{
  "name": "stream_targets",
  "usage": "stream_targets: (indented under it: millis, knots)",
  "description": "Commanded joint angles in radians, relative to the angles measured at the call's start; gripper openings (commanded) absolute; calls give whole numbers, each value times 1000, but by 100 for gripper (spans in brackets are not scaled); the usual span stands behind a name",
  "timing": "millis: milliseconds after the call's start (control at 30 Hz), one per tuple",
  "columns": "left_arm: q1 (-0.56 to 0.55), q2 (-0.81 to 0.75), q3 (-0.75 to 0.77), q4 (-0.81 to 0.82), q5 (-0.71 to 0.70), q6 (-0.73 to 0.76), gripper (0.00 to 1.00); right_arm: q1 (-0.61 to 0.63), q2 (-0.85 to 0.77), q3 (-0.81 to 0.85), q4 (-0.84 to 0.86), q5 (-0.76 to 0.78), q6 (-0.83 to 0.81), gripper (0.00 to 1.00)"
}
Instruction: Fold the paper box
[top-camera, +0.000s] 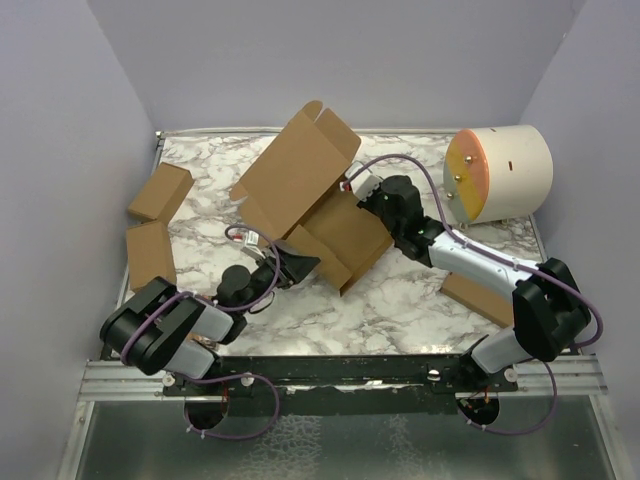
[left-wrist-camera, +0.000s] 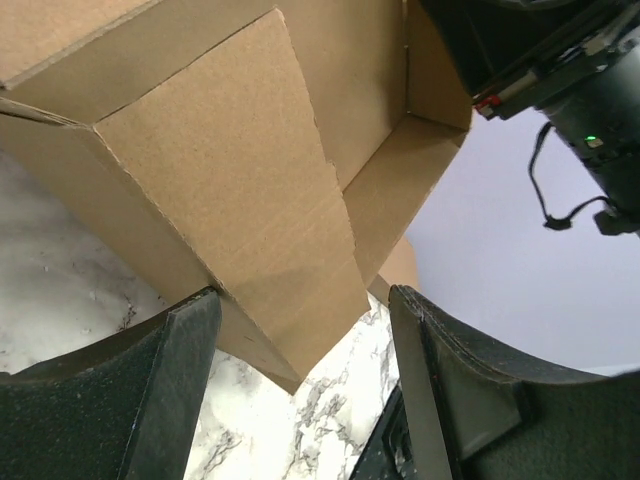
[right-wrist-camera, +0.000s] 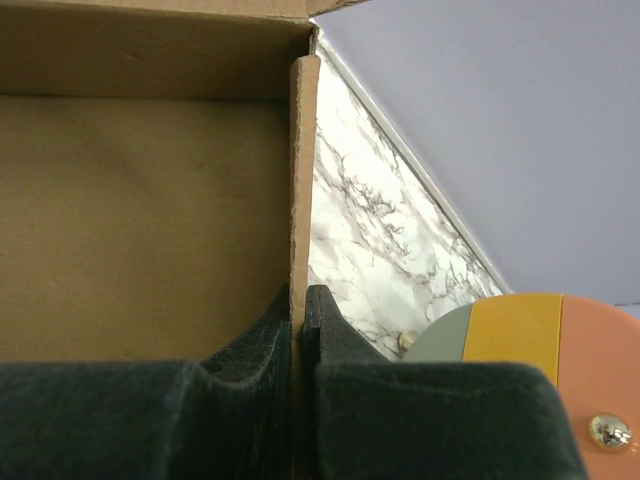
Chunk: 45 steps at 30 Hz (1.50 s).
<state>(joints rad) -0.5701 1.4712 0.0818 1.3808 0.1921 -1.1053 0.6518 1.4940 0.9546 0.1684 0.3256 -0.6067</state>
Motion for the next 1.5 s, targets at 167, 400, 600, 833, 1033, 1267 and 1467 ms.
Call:
stream_targets:
  millis: [167,400,600,833,1033,1267,1467]
  knots:
    - [-17,-82,114,-340,-55,31,69,22,-40,102,-94,-71,71,1]
    - [-17,-90,89,-368,-52,13,71,22,-42,76,-72,-65,71,1]
    - [-20,-126,93,-466,-77,20,70,22,-33,89,-90,-76,80,1]
    - [-31,-144,92,-471,-101,-30,70,30,-18,84,-112,-97,98,1]
    - [-42,-190,118,-585,-112,-74,72,51,-14,81,-96,-80,74,1]
    - [-48,-214,201,-892,-137,-98,75,62,5,87,-86,-70,66,1]
    - [-51,-199,232,-1016,-148,-84,73,63,2,76,-78,-66,58,1]
